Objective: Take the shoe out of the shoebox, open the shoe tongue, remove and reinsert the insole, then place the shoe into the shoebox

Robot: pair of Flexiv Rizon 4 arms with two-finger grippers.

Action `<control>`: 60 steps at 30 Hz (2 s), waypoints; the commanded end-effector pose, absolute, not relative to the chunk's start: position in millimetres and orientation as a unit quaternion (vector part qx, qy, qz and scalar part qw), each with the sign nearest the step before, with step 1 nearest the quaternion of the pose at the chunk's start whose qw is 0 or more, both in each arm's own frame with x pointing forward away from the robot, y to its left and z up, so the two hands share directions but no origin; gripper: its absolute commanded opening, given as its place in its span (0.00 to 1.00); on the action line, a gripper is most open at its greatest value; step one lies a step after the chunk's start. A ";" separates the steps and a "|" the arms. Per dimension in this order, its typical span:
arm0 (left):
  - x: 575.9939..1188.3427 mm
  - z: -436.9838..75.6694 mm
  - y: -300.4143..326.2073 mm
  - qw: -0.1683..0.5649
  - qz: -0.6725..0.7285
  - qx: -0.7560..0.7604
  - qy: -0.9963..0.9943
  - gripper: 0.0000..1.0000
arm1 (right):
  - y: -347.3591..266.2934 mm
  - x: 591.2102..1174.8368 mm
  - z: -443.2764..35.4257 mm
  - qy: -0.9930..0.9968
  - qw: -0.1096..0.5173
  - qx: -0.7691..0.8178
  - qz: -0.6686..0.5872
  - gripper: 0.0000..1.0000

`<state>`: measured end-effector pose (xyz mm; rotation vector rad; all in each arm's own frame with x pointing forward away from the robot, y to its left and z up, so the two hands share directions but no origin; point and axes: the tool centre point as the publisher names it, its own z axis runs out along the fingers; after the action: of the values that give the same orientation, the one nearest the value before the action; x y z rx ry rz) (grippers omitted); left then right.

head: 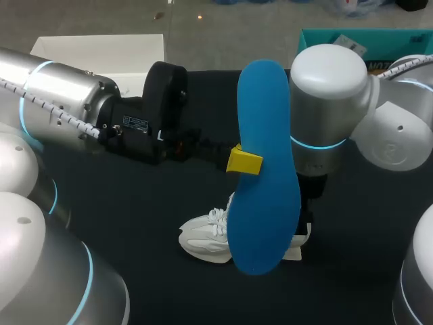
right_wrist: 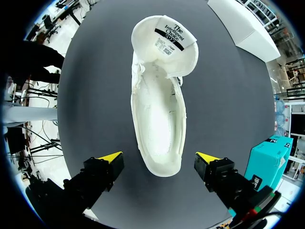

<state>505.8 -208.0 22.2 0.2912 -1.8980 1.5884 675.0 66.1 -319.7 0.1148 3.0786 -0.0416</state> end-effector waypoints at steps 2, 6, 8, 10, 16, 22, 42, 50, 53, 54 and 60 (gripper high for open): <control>502.5 23.2 -209.7 0.317 0.604 0.113 -0.722 0.00 | 65.9 674.9 -320.9 0.999 0.030 0.037 -0.013 1.00; 502.5 23.2 -209.7 0.317 0.604 0.113 -0.722 0.00 | 65.9 674.9 -320.9 0.999 0.030 0.037 -0.013 1.00; 502.5 23.2 -209.7 0.317 0.604 0.113 -0.722 0.00 | 65.9 674.9 -320.9 0.999 0.030 0.037 -0.013 1.00; 502.5 23.2 -209.7 0.317 0.604 0.113 -0.722 0.00 | 65.9 674.9 -320.9 0.999 0.030 0.037 -0.013 1.00; 502.5 23.2 -209.7 0.317 0.604 0.113 -0.722 0.00 | 65.9 674.9 -320.9 0.999 0.030 0.037 -0.013 1.00; 502.5 23.2 -209.7 0.317 0.604 0.113 -0.722 0.00 | 75.5 679.2 -322.3 0.999 0.029 0.024 -0.014 1.00; 502.5 23.2 -209.7 0.317 0.604 0.113 -0.722 0.00 | 127.1 717.8 -365.5 0.998 0.065 0.011 -0.011 1.00; 502.5 23.2 -209.7 0.317 0.604 0.113 -0.722 0.00 | 139.5 721.9 -380.2 0.999 0.046 0.011 -0.018 1.00; 502.5 23.2 -209.7 0.317 0.604 0.113 -0.722 0.00 | 141.7 722.8 -382.1 0.999 0.039 0.019 -0.011 1.00; 502.5 23.2 -209.7 0.317 0.604 0.113 -0.722 0.00 | 141.6 723.9 -382.6 0.999 0.035 0.024 -0.007 1.00; 502.5 23.2 -209.7 0.317 0.604 0.113 -0.722 0.00 | 136.2 729.6 -378.9 0.999 0.036 0.030 -0.003 1.00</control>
<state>505.8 -207.9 22.2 0.2912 -1.8982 1.5882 728.3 137.4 -379.4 0.0932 3.0670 -0.0119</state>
